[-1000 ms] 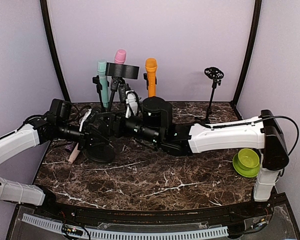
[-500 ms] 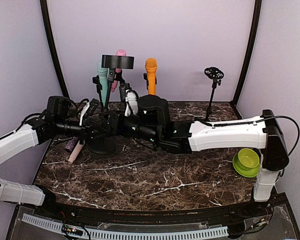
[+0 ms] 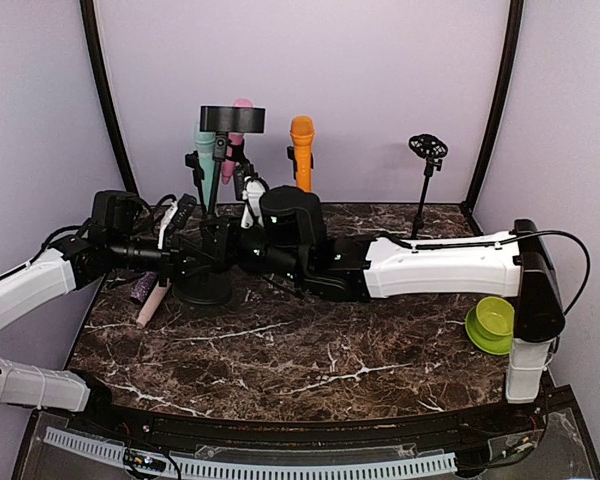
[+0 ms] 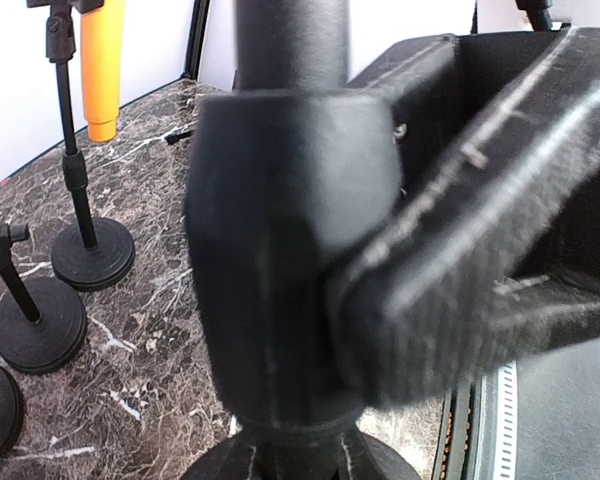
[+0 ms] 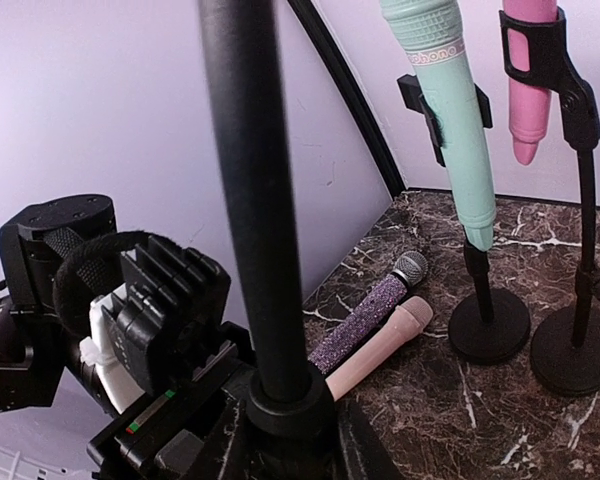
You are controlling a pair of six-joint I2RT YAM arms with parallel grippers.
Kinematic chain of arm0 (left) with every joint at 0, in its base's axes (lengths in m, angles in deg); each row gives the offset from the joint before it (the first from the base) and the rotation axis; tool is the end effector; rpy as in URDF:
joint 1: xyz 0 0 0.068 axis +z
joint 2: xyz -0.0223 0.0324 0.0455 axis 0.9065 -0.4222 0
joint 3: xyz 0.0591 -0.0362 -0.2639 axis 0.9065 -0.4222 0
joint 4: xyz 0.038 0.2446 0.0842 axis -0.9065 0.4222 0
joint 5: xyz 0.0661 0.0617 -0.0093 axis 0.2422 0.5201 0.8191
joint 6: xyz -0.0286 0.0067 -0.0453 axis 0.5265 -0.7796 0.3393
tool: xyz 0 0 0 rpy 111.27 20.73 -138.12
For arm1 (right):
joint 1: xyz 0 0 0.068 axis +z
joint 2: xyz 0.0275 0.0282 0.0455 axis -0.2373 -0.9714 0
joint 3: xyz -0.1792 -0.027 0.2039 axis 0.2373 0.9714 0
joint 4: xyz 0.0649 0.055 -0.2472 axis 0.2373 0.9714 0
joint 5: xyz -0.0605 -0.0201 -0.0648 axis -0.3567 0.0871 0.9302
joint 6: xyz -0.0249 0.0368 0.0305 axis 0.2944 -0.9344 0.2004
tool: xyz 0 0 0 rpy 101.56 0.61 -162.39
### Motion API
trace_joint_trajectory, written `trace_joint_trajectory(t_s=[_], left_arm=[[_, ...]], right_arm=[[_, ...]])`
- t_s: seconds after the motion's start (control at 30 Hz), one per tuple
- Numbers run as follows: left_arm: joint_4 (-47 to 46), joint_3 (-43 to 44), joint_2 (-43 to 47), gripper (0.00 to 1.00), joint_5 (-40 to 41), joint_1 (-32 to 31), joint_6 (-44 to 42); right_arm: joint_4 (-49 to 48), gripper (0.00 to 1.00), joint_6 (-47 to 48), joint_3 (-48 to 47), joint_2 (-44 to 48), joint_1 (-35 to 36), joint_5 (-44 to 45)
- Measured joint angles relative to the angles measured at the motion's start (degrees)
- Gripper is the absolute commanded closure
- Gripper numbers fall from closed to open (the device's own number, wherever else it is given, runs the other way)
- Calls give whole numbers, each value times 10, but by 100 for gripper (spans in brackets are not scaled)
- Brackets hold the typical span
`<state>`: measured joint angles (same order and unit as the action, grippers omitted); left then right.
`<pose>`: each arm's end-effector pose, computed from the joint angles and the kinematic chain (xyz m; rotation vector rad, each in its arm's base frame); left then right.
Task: Remove the microphone from the stand
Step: Unscrew the knob on the stand of the microphone stand.
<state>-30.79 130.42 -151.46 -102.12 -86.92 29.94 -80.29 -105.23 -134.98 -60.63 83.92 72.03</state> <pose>0.2139 -0.1147 0.3006 1.0252 1.7003 -0.9930 0.1696 0.4439 0.3339 -0.3543 1.7311 1.1401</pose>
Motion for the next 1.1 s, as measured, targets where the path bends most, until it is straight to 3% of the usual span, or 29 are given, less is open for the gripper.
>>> trace_joint_trajectory(t_s=[0.13, 0.3, 0.37, 0.5, 0.63, 0.93, 1.03, 1.1], left_arm=[[5, 0, 2, 100, 3, 1, 6], [7, 0, 3, 100, 0, 3, 7], [13, 2, 3, 100, -8, 6, 7], [27, 11, 3, 100, -49, 7, 16], [10, 16, 3, 100, -141, 4, 60], [-51, 23, 24, 100, -306, -18, 137], [-55, 26, 25, 100, -332, -25, 151], [-55, 26, 24, 100, -340, -28, 157]], right_arm=[[8, 81, 9, -9, -5, 0, 2], [13, 97, 11, -15, -7, -2, -9], [-1, 98, 12, -6, -6, -7, -30], [-97, 100, 9, 57, 14, -29, -118], [-192, 100, -12, 100, 29, -54, -264], [-380, 96, -127, 83, -3, -79, -532], [-458, 88, -189, 62, -36, -84, -580], [-493, 75, -223, 55, -51, -87, -599]])
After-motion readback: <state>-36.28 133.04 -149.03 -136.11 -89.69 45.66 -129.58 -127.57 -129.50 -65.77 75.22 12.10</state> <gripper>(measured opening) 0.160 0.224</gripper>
